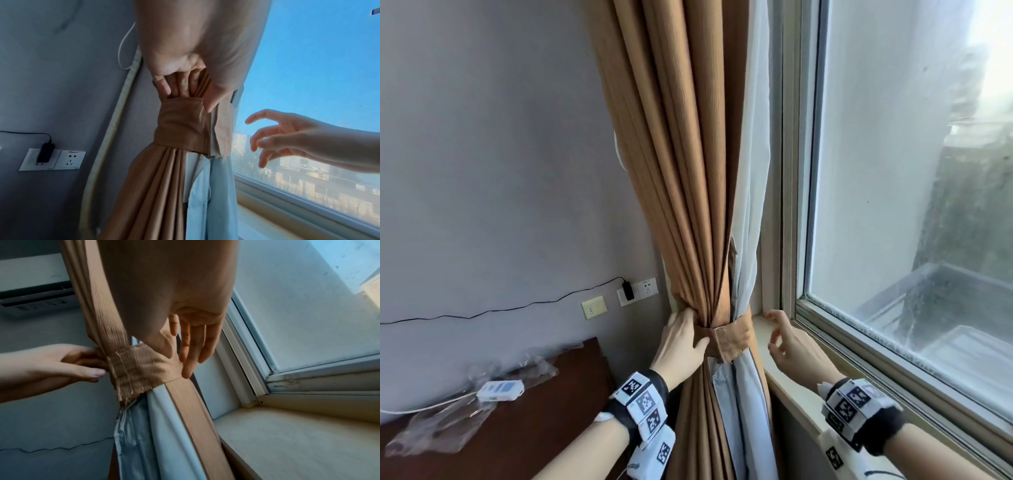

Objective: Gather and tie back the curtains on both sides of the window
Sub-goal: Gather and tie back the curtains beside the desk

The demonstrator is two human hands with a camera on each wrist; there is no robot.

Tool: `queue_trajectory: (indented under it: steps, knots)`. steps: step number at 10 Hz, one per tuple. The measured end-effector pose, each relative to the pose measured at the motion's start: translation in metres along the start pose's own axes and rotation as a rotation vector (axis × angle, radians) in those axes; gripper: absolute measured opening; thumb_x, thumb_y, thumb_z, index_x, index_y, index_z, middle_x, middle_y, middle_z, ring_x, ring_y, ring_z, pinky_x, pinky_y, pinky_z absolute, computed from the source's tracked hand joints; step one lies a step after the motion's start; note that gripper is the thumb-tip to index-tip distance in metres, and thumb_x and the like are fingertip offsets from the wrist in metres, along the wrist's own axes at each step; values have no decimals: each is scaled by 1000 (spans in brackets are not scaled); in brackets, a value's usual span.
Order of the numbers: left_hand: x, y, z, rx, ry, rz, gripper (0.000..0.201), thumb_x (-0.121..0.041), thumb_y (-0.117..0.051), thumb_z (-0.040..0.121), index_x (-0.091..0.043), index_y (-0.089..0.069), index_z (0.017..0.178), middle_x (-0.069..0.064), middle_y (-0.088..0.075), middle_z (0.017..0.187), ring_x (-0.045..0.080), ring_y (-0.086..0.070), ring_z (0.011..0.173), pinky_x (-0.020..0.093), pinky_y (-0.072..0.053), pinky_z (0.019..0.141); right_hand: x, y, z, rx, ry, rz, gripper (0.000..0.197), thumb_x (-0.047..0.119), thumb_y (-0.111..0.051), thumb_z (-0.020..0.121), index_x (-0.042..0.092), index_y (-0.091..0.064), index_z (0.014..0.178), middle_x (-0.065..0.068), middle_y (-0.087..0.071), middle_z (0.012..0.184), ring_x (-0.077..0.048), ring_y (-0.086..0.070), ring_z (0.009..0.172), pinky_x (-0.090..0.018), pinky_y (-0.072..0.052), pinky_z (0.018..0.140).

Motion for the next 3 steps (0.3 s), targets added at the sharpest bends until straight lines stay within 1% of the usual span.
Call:
queue_trajectory:
  steps: [1, 2, 3]
  knots:
    - [3, 3, -4, 36, -24, 26, 50, -20, -58, 88, -3, -39, 131, 12, -46, 129, 27, -39, 125, 31, -29, 106, 1, -14, -19, 103, -55, -7, 48, 23, -49, 90, 27, -27, 133, 7, -55, 99, -11, -58, 85, -30, -49, 80]
    - [3, -1, -12, 117, -39, 117, 58, -22, -55, 88, -5, -29, 138, 10, -37, 138, 26, -32, 132, 33, -28, 110, 7, -21, -45, 195, -85, -67, 42, 28, -45, 94, 25, -30, 134, 4, -51, 112, -11, -53, 93, -25, -43, 84]
    - [1, 1, -14, 220, -27, 275, 62, -22, -53, 86, -7, -26, 139, 11, -29, 142, 29, -27, 135, 39, -29, 110, -1, -8, -52, 246, -144, -131, 47, 16, -47, 90, 21, -34, 135, -1, -47, 128, -17, -52, 107, -27, -42, 90]
Point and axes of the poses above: each hand's wrist, its own z-axis towards the middle knuckle, its own y-axis out of the back of the hand, x = y × z, the point moved 8 cm from there along z, towards the middle knuckle
